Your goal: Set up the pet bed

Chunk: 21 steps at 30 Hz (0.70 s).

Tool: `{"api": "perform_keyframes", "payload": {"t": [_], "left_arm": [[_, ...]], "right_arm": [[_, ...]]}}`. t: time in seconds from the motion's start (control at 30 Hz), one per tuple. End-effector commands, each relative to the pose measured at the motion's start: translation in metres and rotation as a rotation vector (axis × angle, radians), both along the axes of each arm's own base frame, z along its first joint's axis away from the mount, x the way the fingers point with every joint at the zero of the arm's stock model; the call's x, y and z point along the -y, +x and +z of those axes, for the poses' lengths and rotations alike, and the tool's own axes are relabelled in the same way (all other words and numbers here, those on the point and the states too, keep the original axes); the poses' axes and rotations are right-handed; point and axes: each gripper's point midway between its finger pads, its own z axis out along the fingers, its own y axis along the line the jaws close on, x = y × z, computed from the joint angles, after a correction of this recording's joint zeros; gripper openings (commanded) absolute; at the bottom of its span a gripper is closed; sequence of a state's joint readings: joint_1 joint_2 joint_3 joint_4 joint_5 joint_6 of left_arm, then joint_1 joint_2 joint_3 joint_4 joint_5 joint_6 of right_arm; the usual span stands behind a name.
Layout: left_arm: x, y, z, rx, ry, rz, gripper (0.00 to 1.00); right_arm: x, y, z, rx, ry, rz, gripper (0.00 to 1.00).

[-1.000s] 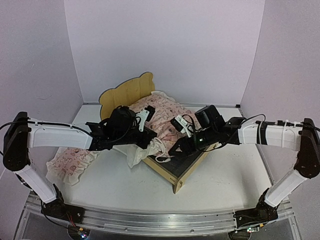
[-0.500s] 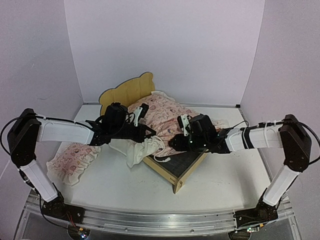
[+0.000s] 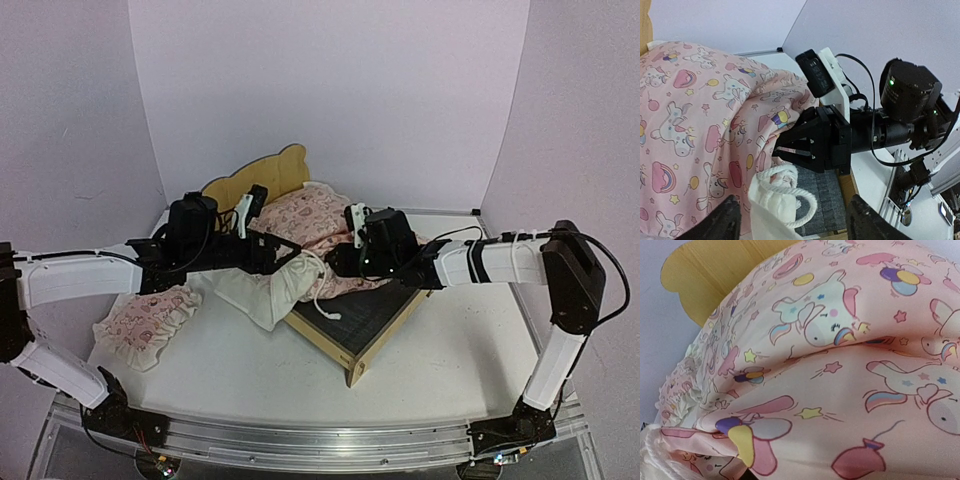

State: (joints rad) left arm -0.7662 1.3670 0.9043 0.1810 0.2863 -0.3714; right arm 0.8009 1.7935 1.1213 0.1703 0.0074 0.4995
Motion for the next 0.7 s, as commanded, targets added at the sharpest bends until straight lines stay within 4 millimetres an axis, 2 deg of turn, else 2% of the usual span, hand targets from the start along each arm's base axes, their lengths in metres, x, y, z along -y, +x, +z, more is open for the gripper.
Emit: {"api": "perform_keyframes", "payload": {"t": [0.0,0.17,0.33,0.37,0.5,0.6,0.67], "left_arm": [[0.007,-0.001,-0.033,-0.072,0.098,-0.008,0.76],[0.017,-0.004,-0.063,-0.153,0.124,-0.051,0.78],[0.003,-0.011,-0.071,-0.158,0.140,-0.020,0.75],[0.003,-0.014,-0.072,-0.165,0.139,-0.031,0.70],[0.001,-0.016,-0.077,-0.186,0.140,-0.030,0.38],[-0.004,-0.011,-0.080,-0.176,0.161,0.008,0.21],[-0.007,-0.008,-0.079,-0.164,0.172,0.024,0.14]], "right_arm": [[-0.001,-0.018,0.018,-0.010,-0.035,0.111,0.32],[-0.004,-0.022,0.025,-0.011,-0.043,0.152,0.32],[-0.003,-0.025,0.022,-0.022,-0.064,0.166,0.33],[-0.004,-0.026,0.021,-0.026,-0.066,0.174,0.33],[-0.005,-0.032,0.024,-0.035,-0.091,0.219,0.33],[0.007,-0.043,0.026,-0.059,-0.186,0.255,0.41],[0.016,-0.052,0.032,-0.064,-0.244,0.288,0.43]]}}
